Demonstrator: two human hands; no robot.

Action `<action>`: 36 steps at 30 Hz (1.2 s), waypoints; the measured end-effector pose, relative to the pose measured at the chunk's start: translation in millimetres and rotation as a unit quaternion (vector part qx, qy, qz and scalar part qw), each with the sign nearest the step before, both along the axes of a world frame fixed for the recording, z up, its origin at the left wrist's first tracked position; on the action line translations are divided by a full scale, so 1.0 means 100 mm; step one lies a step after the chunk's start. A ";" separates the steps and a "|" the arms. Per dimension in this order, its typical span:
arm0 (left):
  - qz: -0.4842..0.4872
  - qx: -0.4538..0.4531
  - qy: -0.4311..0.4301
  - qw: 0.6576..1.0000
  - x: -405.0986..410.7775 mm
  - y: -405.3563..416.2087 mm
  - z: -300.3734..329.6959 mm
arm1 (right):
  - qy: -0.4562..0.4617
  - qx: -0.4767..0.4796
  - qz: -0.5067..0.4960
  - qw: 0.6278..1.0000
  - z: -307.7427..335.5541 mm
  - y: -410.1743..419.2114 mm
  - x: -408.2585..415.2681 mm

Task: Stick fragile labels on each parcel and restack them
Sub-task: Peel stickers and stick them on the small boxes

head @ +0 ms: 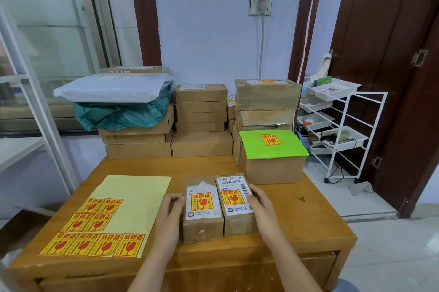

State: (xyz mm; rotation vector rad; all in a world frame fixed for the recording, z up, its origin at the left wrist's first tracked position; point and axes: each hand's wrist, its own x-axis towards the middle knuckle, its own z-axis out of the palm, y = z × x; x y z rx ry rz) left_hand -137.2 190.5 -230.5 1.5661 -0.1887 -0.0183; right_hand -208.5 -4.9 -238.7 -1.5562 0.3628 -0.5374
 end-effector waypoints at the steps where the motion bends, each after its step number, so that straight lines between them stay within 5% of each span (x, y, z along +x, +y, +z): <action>1: -0.001 0.005 -0.004 1.000 0.01 0.00 -0.01 | 0.001 -0.005 0.002 1.000 0.01 0.00 -0.01; 9: -0.045 0.087 -0.057 0.994 -0.13 -0.11 -0.04 | 0.023 -0.018 0.011 1.000 0.05 -0.25 -0.36; 22: -0.245 0.128 -0.042 0.960 -0.53 -0.98 -0.04 | 0.054 -0.052 -0.137 0.988 0.09 -1.09 -0.88; 36: -0.237 0.181 -0.067 0.952 -0.31 -1.36 -0.01 | 0.131 -0.158 -0.142 0.968 0.30 -1.29 -0.68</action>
